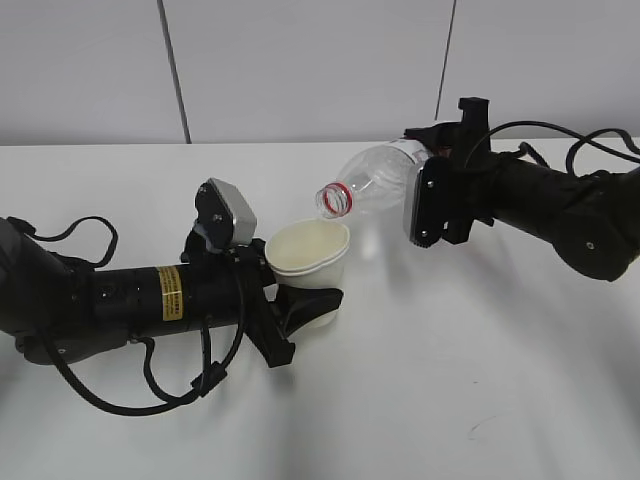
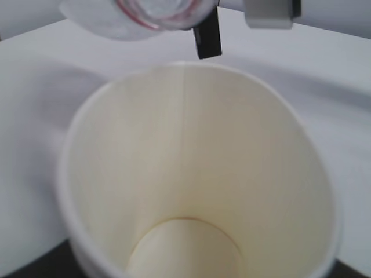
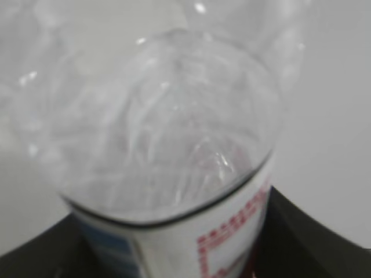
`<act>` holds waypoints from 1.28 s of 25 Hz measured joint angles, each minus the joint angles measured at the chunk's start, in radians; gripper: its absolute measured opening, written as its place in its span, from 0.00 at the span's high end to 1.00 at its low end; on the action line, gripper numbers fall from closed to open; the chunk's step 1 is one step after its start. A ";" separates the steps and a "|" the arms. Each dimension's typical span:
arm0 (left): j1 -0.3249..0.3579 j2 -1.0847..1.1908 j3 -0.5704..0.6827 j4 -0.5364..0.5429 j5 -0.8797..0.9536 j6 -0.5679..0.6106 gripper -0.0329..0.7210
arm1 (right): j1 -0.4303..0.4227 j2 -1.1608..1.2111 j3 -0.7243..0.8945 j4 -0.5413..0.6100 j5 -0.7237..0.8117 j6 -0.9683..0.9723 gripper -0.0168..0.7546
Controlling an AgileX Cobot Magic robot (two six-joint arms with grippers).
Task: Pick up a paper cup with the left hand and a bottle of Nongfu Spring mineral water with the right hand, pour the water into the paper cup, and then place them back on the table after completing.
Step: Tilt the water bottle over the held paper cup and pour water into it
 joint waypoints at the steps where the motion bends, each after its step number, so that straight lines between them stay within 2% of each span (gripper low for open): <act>1: 0.000 0.000 0.000 0.000 0.000 0.000 0.47 | 0.000 0.000 0.000 0.000 -0.002 -0.011 0.41; 16: 0.000 0.000 0.000 0.018 0.000 0.000 0.47 | 0.000 0.000 0.000 0.000 -0.078 -0.084 0.41; 32: 0.000 0.000 0.000 0.027 0.001 0.000 0.47 | 0.000 0.000 0.000 0.000 -0.093 -0.128 0.41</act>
